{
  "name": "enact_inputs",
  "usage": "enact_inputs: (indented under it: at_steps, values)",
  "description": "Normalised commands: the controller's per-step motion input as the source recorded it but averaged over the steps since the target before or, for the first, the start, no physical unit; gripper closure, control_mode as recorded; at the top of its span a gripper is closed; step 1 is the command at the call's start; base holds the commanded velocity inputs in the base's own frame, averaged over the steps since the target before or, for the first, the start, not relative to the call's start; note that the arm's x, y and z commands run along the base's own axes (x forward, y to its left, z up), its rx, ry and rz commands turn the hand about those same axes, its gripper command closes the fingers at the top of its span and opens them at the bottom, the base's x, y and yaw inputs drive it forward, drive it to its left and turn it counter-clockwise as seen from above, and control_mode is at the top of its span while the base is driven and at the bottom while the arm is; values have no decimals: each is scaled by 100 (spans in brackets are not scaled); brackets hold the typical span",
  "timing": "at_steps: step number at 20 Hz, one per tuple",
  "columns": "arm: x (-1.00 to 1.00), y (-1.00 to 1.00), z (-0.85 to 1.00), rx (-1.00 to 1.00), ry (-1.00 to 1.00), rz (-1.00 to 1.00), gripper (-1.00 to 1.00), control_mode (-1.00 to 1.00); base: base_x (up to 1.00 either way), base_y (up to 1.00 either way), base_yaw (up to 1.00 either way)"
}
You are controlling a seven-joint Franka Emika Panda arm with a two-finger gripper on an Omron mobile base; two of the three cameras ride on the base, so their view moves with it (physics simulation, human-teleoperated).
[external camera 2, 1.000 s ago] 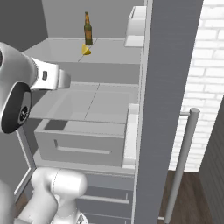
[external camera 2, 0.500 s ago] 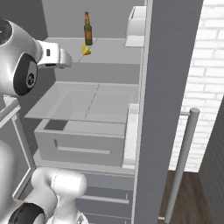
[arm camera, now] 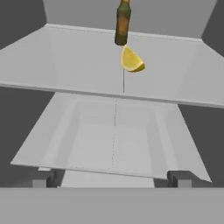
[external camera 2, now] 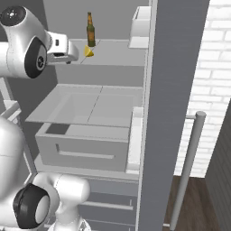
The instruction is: Grab a lemon wedge from the fridge and one ice cube from the ice bowl, and put them in the glass of lemonade.
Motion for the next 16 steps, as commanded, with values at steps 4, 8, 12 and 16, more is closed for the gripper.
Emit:
enact_inputs:
  at_steps: [4, 8, 12, 16]
  values:
    - [45, 0, -12, 0, -8, 0, -100, -100, 0, 0, 0]
    - [18, -12, 15, 4, -11, 0, -100, -100, 0, 0, 0]
    - [9, -21, 11, 5, -13, 0, -100, -100, 0, 0, 0]
    - [15, -28, 12, 4, -12, 0, -100, -100, 0, 0, 0]
